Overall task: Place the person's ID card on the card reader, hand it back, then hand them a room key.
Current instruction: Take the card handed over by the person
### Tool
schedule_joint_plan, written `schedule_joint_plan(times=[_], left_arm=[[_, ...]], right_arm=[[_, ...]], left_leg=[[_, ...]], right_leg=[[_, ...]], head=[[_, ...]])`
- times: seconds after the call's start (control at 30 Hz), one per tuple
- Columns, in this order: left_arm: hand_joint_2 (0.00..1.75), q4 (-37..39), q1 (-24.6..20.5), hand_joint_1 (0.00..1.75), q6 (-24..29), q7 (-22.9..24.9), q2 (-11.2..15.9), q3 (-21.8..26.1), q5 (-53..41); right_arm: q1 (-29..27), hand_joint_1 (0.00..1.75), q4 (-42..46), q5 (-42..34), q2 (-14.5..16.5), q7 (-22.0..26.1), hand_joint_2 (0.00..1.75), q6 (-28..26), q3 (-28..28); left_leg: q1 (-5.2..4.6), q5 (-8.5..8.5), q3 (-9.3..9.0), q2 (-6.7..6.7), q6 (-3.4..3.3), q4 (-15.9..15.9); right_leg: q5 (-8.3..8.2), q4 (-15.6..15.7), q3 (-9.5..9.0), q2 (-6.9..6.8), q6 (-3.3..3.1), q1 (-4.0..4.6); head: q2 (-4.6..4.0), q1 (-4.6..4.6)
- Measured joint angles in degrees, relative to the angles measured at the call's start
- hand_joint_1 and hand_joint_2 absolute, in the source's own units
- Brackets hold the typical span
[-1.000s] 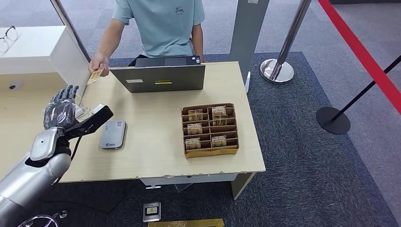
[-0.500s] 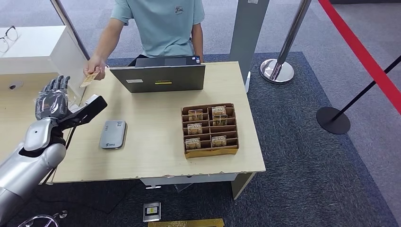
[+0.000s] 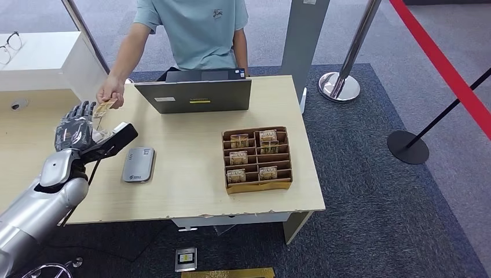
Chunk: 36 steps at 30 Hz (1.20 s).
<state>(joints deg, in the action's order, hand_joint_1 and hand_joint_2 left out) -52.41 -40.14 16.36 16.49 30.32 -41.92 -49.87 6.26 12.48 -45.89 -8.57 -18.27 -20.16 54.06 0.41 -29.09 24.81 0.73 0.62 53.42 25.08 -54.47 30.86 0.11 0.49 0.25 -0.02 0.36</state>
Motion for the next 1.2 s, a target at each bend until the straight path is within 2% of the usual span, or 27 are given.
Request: schedule_joint_plan(times=[0.3, 0.43, 0.67, 0.87, 0.9, 0.93, 1.0, 1.03, 1.07, 1.2], left_arm=[[1.75, 5.1, -1.6, 0.00, 2.0, -1.9, -5.9, -2.1, 1.0], [1.75, 6.6, -2.1, 0.00, 2.2, -2.0, -7.8, -3.0, 1.1], [1.75, 8.4, -2.4, 0.00, 2.8, -2.4, -9.4, -4.2, 1.5], [1.75, 9.3, -2.8, 0.00, 4.7, -0.3, -9.5, -5.1, 0.8], [1.75, 9.4, -2.8, 0.06, 4.9, 0.0, -9.5, -5.2, 0.7], [1.75, 9.5, -2.9, 0.25, 5.0, 0.2, -9.4, -5.2, 0.7], [1.75, 9.6, -3.0, 1.13, 5.0, 0.5, -9.3, -5.3, 0.8], [1.75, 9.6, -3.0, 1.51, 5.0, 0.5, -9.2, -5.3, 0.8], [1.75, 9.6, -3.0, 1.75, 5.0, 0.5, -9.1, -5.4, 0.9], [1.75, 9.7, -3.2, 1.75, 4.8, 0.4, -8.8, -5.5, 1.1]], right_arm=[[0.1, 0.00, 0.0, 0.0, 0.8, 0.2, 0.00, 0.0, 0.2], [0.1, 0.00, 0.0, 0.0, 0.9, -0.1, 0.00, 0.1, 0.4], [0.1, 0.00, 0.0, -0.2, 0.9, -0.6, 0.00, 0.2, 0.5], [0.1, 0.00, 0.0, -0.2, 0.9, -1.0, 0.00, 0.3, 0.9], [0.1, 0.00, 0.0, -0.2, 0.9, -1.1, 0.00, 0.4, 0.9], [0.1, 0.00, 0.0, -0.2, 0.9, -1.1, 0.00, 0.4, 1.0], [0.1, 0.00, 0.0, -0.2, 0.9, -1.2, 0.00, 0.4, 1.0], [0.1, 0.00, 0.0, -0.2, 0.9, -1.2, 0.00, 0.4, 1.0], [0.1, 0.00, 0.0, -0.2, 0.9, -1.3, 0.00, 0.4, 1.0], [0.1, 0.00, -0.1, -0.2, 0.8, -1.4, 0.00, 0.4, 1.1]], left_leg=[[-0.01, 0.00, 0.01, 0.00, 0.00, 0.0], [-0.01, 0.00, 0.01, 0.00, 0.00, 0.0], [0.00, 0.00, 0.01, 0.00, 0.00, 0.0], [0.00, 0.00, 0.02, -0.01, 0.00, 0.0], [0.00, 0.00, 0.02, -0.01, 0.00, 0.0], [0.00, 0.00, 0.02, -0.01, 0.00, 0.0], [0.00, 0.00, 0.02, -0.01, 0.00, 0.0], [0.00, 0.00, 0.02, -0.01, 0.00, 0.0], [0.00, 0.00, 0.02, -0.01, 0.00, 0.0], [0.00, 0.00, 0.04, -0.01, 0.00, 0.0]], right_leg=[[0.00, 0.0, 0.00, 0.00, 0.00, -0.02], [0.00, 0.0, 0.00, 0.00, 0.00, -0.02], [0.00, 0.0, -0.01, 0.00, 0.00, -0.02], [0.00, 0.0, -0.02, 0.00, 0.00, -0.02], [0.00, 0.0, -0.02, 0.00, 0.00, -0.02], [0.00, 0.0, -0.02, 0.00, 0.00, -0.02], [0.00, 0.0, -0.01, 0.00, 0.00, -0.02], [0.00, 0.0, -0.01, 0.00, 0.00, -0.02], [0.00, 0.0, -0.01, 0.00, 0.00, -0.02], [0.00, 0.0, 0.00, 0.00, 0.00, -0.02]], head=[[0.00, 0.00], [0.00, -0.01], [0.00, -0.01], [0.00, -0.01], [0.00, 0.00], [0.00, -0.01], [0.00, 0.00], [0.00, 0.00], [0.00, 0.00], [0.00, 0.00]])
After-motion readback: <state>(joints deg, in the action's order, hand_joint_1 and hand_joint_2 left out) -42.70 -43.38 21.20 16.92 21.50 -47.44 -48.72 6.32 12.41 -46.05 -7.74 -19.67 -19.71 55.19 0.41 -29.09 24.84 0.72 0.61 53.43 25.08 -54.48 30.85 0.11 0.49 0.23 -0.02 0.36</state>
